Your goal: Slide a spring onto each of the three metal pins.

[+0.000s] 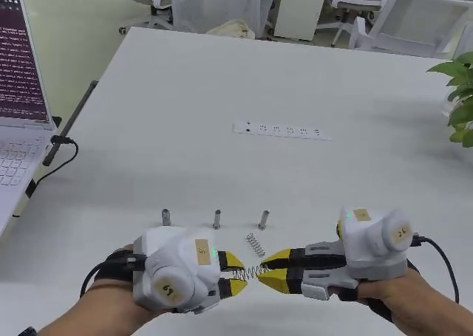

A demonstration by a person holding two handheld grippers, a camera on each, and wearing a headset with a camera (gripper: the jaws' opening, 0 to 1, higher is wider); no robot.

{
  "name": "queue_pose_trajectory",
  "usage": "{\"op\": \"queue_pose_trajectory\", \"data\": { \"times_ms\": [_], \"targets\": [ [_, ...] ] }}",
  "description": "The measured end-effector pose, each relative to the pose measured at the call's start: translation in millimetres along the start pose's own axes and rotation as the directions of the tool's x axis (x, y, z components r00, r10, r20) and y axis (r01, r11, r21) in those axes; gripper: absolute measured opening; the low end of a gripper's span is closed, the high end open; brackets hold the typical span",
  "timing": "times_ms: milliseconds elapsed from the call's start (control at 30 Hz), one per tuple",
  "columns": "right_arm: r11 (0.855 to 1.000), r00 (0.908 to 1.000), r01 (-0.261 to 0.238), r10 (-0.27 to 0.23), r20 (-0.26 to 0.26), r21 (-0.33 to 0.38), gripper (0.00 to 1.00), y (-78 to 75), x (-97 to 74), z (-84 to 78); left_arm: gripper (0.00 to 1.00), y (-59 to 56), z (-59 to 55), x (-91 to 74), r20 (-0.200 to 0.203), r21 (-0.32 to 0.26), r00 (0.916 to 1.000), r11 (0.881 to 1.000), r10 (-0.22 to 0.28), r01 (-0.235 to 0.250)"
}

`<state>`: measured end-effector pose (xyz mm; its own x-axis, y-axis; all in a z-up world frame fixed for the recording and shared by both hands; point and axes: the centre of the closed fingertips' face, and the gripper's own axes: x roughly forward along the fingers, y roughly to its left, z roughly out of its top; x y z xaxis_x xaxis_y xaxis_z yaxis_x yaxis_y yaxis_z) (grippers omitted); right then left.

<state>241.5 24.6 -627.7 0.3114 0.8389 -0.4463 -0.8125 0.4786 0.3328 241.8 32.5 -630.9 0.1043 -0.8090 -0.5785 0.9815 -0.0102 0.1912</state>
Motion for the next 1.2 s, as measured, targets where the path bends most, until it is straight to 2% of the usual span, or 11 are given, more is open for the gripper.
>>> {"op": "queue_pose_trajectory", "data": {
  "times_ms": [233,500,900,1200],
  "targets": [
    [1.000,0.9998,-0.018,0.018,-0.002,-0.018,0.09,4.0,-1.0,5.7,0.03,2.1,-3.3,1.3,-0.007,0.004,1.0000,1.000,0.000,0.000],
    [0.999,0.9994,-0.016,0.015,-0.033,-0.034,0.08,6.5,1.5,9.6,0.02,1.9,-5.6,4.4,-0.005,-0.017,1.0000,1.000,0.008,-0.008],
    [0.997,0.9976,-0.014,0.009,-0.069,-0.079,0.09,12.4,5.4,26.2,0.02,5.0,1.2,9.3,0.040,-0.089,0.9990,0.996,0.019,-0.015],
    [0.990,0.9923,-0.011,-0.007,-0.124,-0.139,0.09,14.8,8.6,28.4,0.02,6.9,3.9,11.0,0.063,-0.117,0.9977,0.993,0.023,-0.015]
  ]
}}
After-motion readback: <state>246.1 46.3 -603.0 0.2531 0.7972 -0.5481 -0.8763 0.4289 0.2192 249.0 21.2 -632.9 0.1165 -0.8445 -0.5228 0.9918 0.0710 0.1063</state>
